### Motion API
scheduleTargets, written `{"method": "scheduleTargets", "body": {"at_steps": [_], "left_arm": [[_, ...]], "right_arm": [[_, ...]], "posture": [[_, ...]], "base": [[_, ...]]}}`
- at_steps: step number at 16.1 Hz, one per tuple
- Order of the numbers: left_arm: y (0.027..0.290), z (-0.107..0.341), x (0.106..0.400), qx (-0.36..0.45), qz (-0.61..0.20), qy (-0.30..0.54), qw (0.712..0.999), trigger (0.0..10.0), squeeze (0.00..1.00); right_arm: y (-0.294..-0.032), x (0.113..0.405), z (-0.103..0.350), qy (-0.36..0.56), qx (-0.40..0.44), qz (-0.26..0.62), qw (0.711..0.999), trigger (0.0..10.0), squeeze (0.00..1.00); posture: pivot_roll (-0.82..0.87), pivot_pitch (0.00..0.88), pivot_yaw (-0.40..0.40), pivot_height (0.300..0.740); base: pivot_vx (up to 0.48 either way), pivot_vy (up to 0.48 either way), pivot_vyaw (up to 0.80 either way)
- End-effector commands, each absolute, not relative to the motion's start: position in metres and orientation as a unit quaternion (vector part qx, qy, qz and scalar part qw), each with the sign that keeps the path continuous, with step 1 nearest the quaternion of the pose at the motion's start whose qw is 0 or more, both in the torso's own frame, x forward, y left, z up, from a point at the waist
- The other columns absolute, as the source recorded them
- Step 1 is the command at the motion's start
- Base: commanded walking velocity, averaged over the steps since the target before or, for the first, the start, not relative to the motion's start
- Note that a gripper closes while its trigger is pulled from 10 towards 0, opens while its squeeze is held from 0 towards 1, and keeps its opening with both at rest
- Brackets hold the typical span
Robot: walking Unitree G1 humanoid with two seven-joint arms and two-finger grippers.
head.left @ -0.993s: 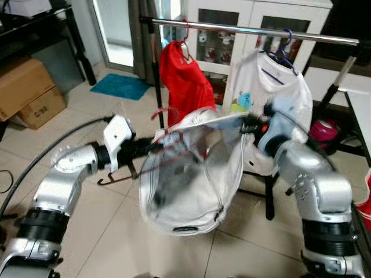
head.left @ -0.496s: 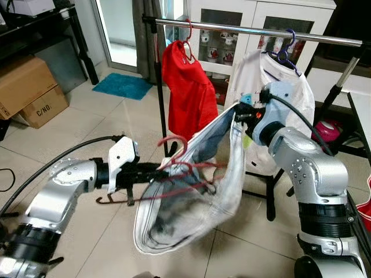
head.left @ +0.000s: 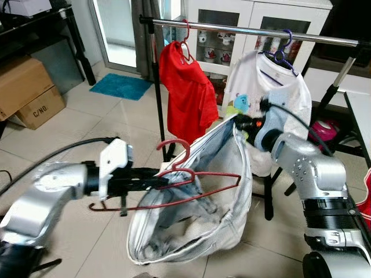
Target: Hang hanger
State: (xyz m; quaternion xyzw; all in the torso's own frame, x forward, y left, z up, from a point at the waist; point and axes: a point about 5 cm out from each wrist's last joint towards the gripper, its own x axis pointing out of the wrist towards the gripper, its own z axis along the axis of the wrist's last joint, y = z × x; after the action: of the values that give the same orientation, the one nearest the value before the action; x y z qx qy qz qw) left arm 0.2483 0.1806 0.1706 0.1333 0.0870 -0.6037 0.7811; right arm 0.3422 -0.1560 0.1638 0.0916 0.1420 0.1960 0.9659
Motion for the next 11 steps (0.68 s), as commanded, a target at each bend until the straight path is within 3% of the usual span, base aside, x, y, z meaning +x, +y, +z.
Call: {"method": "scheduleTargets", "body": {"at_steps": [1, 6, 11], "left_arm": [[0.191, 0.178, 0.24, 0.135, -0.614, 0.09, 0.773, 0.0, 0.0], [0.212, 0.211, 0.241, 0.131, -0.594, 0.091, 0.788, 0.0, 0.0], [0.244, 0.206, 0.256, 0.224, -0.505, 0.12, 0.825, 0.0, 0.0]], "right_arm": [[-0.214, 0.344, 0.171, 0.113, 0.067, 0.073, 0.989, 0.0, 0.0], [-0.226, 0.334, 0.133, 0.158, 0.089, 0.082, 0.98, 0.0, 0.0], [-0.239, 0.33, 0.144, 0.135, 0.062, 0.097, 0.984, 0.0, 0.0]], "posture": [[-0.12, 0.0, -0.014, 0.74], [-0.12, 0.0, -0.013, 0.74], [-0.12, 0.0, -0.013, 0.74]], "base": [[0.0, 0.0, 0.0], [0.0, 0.0, 0.0], [0.0, 0.0, 0.0]]}}
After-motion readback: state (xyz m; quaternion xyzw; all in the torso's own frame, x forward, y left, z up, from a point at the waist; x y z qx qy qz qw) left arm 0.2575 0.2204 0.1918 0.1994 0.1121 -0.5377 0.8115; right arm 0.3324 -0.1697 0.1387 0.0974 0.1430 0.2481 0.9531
